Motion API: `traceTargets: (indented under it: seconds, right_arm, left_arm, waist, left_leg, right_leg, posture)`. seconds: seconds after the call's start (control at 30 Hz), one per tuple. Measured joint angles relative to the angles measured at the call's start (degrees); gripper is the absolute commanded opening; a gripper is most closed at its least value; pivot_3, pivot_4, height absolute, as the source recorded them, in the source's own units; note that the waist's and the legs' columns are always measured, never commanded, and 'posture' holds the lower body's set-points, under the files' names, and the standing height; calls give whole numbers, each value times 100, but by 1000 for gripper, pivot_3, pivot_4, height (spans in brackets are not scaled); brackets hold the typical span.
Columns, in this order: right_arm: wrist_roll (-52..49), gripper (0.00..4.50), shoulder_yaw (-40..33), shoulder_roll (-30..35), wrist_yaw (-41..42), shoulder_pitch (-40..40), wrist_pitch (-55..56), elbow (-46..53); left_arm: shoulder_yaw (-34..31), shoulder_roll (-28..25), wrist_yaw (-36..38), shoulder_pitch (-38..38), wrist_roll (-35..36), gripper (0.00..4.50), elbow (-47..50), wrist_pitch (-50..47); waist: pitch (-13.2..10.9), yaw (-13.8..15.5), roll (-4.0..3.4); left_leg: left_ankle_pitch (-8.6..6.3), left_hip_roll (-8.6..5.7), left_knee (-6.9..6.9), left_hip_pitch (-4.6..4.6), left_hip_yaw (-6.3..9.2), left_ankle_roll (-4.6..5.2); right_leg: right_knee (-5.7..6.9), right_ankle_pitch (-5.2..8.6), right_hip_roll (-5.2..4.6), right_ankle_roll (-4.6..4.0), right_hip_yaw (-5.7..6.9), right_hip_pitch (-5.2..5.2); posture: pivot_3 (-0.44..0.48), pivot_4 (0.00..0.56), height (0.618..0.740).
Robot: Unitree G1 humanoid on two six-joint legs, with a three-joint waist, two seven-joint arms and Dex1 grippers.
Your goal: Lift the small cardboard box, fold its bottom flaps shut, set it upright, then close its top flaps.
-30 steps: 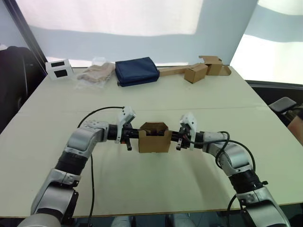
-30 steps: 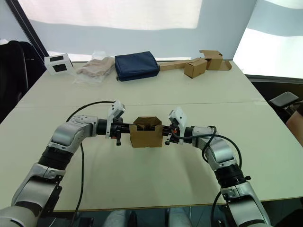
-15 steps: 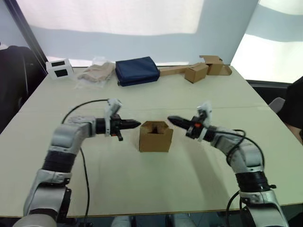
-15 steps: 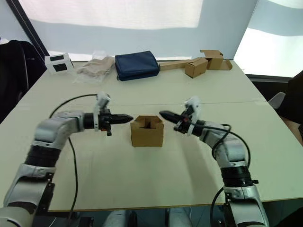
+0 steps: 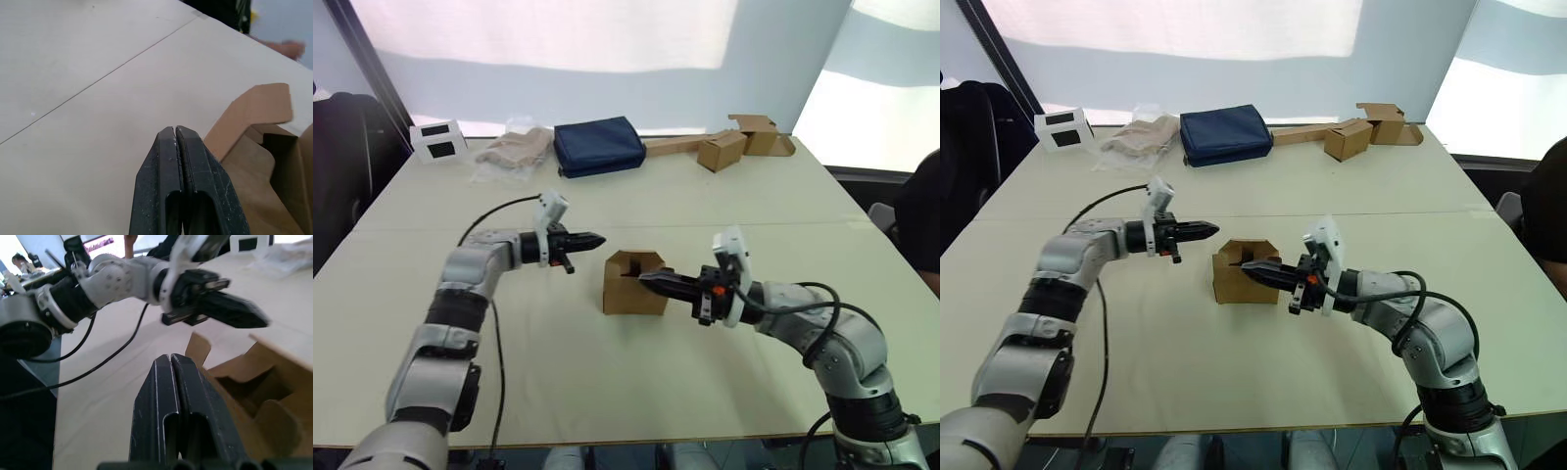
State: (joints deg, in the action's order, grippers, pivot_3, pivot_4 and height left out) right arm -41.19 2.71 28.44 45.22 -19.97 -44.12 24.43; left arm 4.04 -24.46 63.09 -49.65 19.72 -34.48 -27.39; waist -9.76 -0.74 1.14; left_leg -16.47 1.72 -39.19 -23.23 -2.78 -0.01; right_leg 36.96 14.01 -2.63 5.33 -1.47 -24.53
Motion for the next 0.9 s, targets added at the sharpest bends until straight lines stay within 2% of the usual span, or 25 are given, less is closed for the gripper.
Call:
traceTargets:
  seconds: [0.17, 0.3, 0.57, 0.77, 0.9]
  right_arm:
    - [452, 0, 269, -103, -45, -45, 335, -423]
    - [731, 0, 323, -126, -39, -165, 529, -783]
    - [1552, 0, 927, -143, 127, -520, 1025, -1583]
    - [1795, 0, 1020, -266, 182, -571, 1258, -1743]
    - [1786, 0, 985, -280, 179, -545, 1234, -1712]
  left_arm:
    - [235, 331, 277, -121, -366, 11, -837, 592]
    - [243, 381, 435, -164, -483, 11, -970, 774]
    - [231, 503, 529, -190, -659, 11, -1063, 931]
    - [191, 487, 557, -174, -665, 11, -1041, 937]
    - [97, 233, 632, 57, -571, 11, -447, 747]
  waist:
    - [-1, -9, 1]
    - [-1, -1, 1]
    - [-1, -12, 1]
    - [0, -8, 1]
    - [0, -16, 1]
  left_leg:
    - [0, 3, 1, -9, 3, 0]
    - [0, 3, 0, -10, 2, 0]
    - [0, 3, 1, -11, 4, 0]
    - [0, 3, 0, -8, 6, 0]
    - [0, 6, 0, -9, 15, 0]
  right_leg:
    - [4, 0, 6, 1, 3, -11]
    - [5, 0, 4, 1, 2, -13]
    - [5, -1, 5, 1, 3, -13]
    - [10, -1, 4, 1, 3, -12]
    - [10, -1, 4, 1, 3, -12]
  posture:
    - [0, 150, 740]
    - [0, 150, 740]
    - [0, 150, 740]
    - [0, 150, 740]
    - [0, 150, 740]
